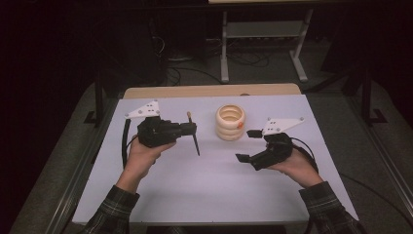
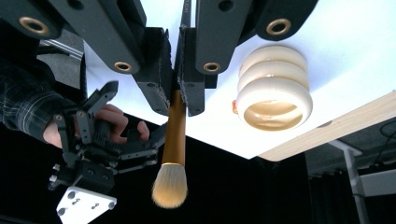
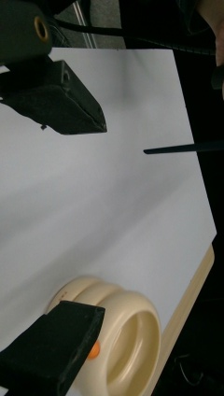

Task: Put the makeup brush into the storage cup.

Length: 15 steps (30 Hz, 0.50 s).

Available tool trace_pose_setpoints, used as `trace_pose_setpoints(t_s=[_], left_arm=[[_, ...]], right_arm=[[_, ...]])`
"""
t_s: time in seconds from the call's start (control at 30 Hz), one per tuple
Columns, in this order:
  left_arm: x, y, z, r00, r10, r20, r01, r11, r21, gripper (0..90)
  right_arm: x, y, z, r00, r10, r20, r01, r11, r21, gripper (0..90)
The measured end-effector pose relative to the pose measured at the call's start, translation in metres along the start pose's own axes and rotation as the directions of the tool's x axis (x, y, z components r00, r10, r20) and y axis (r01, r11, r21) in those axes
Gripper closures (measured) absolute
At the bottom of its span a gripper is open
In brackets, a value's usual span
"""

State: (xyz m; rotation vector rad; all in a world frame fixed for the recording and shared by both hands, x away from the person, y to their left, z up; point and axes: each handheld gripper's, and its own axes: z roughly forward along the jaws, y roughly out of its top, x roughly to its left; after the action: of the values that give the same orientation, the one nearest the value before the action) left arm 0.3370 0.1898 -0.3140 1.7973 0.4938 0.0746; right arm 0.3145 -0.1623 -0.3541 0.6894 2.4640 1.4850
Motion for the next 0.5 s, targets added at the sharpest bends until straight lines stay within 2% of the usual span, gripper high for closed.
trace_pose_setpoints(t_s=[0.2, 0.3, 0.5], left_arm=[[0.002, 0.002, 0.0, 1.0, 0.005, -0.004, -0.005, 1.0, 0.006, 83.5], [0.003, 0.003, -0.001, 1.0, 0.003, -0.007, -0.003, 1.0, 0.007, 83.5], [0.01, 0.005, 0.002, 0.9999, -0.005, -0.012, 0.005, 1.0, 0.008, 83.5]], right_arm=[[-0.005, -0.006, -0.014, 0.999, 0.024, 0.038, -0.024, 0.9995, -0.02, 8.2], [-0.006, -0.009, -0.02, 0.9976, 0.038, 0.057, -0.036, 0.9983, -0.047, 7.1], [-0.009, -0.016, -0.031, 0.995, 0.059, 0.081, -0.053, 0.9957, -0.076, 6.8]])
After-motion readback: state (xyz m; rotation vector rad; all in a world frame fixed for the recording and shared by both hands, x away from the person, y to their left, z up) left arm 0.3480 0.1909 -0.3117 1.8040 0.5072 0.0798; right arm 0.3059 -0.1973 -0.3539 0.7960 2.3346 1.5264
